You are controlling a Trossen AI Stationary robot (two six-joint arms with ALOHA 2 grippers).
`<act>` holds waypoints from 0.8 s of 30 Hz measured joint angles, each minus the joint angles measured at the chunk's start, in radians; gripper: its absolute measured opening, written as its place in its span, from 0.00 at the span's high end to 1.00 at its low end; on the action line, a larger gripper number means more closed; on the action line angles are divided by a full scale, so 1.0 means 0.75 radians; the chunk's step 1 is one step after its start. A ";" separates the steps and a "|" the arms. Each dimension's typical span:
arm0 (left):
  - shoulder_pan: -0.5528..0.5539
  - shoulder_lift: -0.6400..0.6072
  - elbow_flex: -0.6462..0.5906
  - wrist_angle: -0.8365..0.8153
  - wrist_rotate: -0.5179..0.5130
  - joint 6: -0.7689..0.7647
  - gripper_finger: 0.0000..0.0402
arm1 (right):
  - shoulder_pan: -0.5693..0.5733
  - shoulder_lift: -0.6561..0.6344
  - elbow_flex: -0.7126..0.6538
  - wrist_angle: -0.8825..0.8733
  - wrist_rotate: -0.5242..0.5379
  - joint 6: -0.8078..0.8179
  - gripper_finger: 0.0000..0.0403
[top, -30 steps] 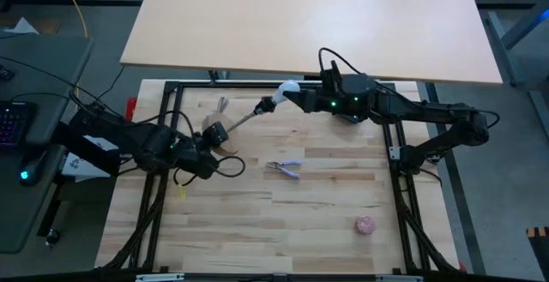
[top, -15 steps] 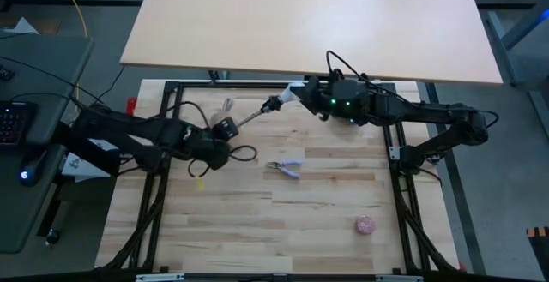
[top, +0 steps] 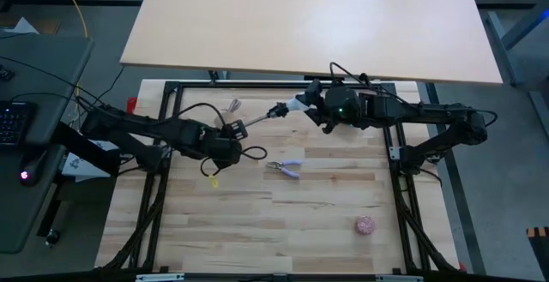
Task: Screw lightbulb
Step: Insert the light bulb into the lamp socket
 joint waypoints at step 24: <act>-0.080 -0.015 0.000 0.011 0.123 -0.241 0.52 | 0.003 -0.001 0.005 0.024 -0.080 -0.178 0.42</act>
